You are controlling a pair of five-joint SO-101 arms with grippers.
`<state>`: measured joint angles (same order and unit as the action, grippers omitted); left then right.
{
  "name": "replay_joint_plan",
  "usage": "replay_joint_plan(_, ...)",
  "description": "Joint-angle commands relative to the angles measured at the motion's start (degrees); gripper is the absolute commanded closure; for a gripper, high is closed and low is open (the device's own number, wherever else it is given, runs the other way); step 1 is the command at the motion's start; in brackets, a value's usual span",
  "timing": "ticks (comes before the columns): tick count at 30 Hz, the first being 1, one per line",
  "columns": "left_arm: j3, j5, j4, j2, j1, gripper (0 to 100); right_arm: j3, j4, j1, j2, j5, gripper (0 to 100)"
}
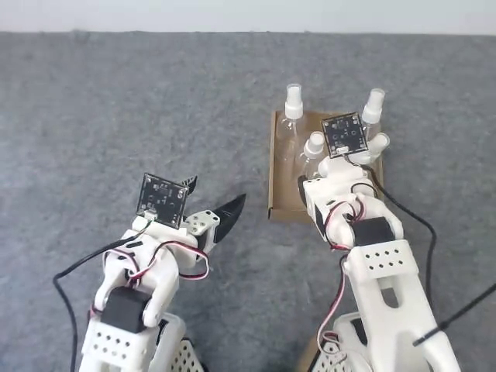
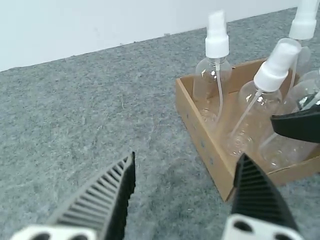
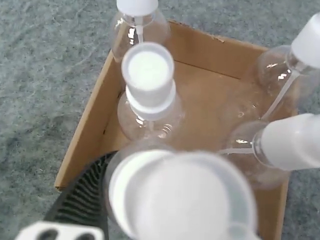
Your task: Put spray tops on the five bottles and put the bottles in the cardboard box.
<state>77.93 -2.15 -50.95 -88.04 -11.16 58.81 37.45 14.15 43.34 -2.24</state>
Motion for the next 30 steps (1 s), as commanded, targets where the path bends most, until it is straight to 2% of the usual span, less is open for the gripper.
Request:
replay_joint_plan(1,-0.57,-0.09,1.05,-0.79,-0.18,71,-0.7,-1.45,-0.22,-0.04,0.18,99.1)
replay_joint_plan(30,-0.84,-0.18,1.23,-0.79,-0.26,71,1.58,-5.58,1.36,-4.7,0.62,99.1)
